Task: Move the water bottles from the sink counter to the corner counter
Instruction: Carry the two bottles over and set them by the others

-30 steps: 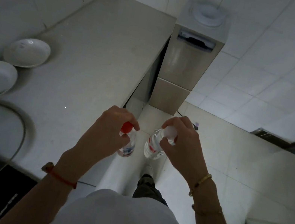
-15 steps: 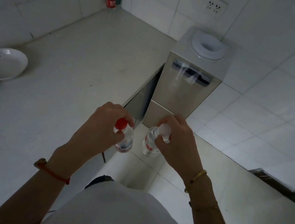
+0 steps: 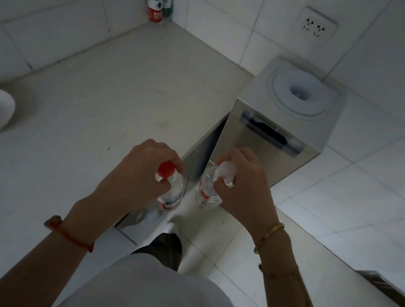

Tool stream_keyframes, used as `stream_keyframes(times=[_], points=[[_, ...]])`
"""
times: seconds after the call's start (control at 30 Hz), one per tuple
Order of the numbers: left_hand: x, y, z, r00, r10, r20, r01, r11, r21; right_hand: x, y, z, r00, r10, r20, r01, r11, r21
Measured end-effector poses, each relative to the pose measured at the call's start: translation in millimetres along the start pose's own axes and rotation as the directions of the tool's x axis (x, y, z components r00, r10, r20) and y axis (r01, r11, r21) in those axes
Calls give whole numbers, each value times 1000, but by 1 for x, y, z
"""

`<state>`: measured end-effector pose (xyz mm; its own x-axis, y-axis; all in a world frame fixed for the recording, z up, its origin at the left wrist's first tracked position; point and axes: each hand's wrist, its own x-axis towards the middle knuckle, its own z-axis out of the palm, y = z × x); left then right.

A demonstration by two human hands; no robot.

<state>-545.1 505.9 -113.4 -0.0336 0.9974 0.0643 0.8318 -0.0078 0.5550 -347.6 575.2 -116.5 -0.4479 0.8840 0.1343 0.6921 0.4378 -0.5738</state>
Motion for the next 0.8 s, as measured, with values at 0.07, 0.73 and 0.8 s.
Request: stream_keyframes(times=[0.07,0.73,0.8], points=[[25,-6,1,1000,10,-13,-10,1000,5,25,6,-1,1000,-3,12,3,1000,1],[199,-37,-32,989,-104,-106,98,993,-60,232,37,-1,993,-94,75,89,994,62],[209,-40,-35,985,-123,-123,118,992,-53,248,39,1,990,-107,88,101,992,70]])
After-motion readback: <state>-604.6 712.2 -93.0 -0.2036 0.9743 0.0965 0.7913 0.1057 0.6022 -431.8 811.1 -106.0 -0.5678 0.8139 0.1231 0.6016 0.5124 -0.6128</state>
